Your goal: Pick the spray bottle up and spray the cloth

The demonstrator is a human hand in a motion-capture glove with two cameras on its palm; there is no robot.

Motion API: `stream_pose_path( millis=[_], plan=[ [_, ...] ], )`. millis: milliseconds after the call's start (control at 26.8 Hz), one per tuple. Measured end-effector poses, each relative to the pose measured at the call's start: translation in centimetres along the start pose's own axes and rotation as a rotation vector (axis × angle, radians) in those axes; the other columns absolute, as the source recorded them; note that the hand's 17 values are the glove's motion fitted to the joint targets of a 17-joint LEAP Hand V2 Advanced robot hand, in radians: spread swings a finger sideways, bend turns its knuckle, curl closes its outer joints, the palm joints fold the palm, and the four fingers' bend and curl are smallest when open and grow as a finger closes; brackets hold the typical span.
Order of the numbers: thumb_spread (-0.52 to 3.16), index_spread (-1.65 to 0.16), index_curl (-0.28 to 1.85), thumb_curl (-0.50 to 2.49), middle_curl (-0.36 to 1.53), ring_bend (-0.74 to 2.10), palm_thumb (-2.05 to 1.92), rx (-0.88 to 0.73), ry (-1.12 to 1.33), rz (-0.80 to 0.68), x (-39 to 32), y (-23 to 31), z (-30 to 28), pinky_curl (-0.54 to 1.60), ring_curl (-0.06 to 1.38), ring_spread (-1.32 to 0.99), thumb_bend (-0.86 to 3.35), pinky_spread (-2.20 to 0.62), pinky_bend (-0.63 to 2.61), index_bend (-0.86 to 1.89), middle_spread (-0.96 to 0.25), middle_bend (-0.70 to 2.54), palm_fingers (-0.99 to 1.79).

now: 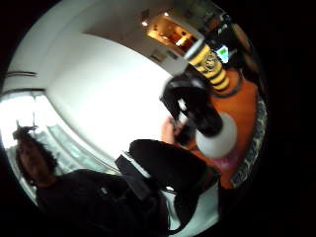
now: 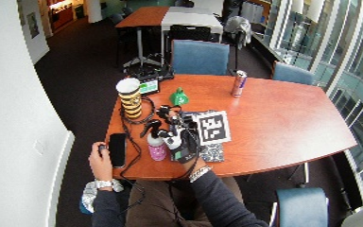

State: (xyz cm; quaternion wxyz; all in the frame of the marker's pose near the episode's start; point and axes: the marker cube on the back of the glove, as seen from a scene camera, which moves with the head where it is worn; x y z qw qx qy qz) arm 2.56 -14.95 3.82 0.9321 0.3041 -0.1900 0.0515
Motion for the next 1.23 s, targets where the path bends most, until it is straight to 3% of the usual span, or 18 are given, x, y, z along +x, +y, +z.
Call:
stream_pose_path(
  millis=[224,336,561,1233],
  plan=[
    [0.97,-0.30,0.38,0.22,0.39,0.46,0.16,-0.430,0.336,0.050,-1.8,3.2,-2.1,0.43,0.39,-0.08,-0.05,0.10,0.54,0.05,-0.10,0.32,0.39],
    [0.94,-0.33,0.35,0.22,0.37,0.42,0.13,-0.548,0.435,0.032,-2.8,4.9,-2.9,0.42,0.37,-0.07,-0.05,0.15,0.55,0.08,-0.10,0.27,0.31],
    [0.91,-0.37,0.31,0.23,0.35,0.38,0.10,-0.592,0.572,0.001,-4.2,7.4,-3.5,0.38,0.32,-0.06,-0.04,0.20,0.52,0.12,-0.11,0.24,0.27],
    [0.93,-0.41,0.29,0.26,0.34,0.35,0.09,-0.623,0.593,-0.024,-5.1,8.9,-2.7,0.34,0.31,-0.06,-0.03,0.24,0.45,0.16,-0.11,0.19,0.33]
  ],
)
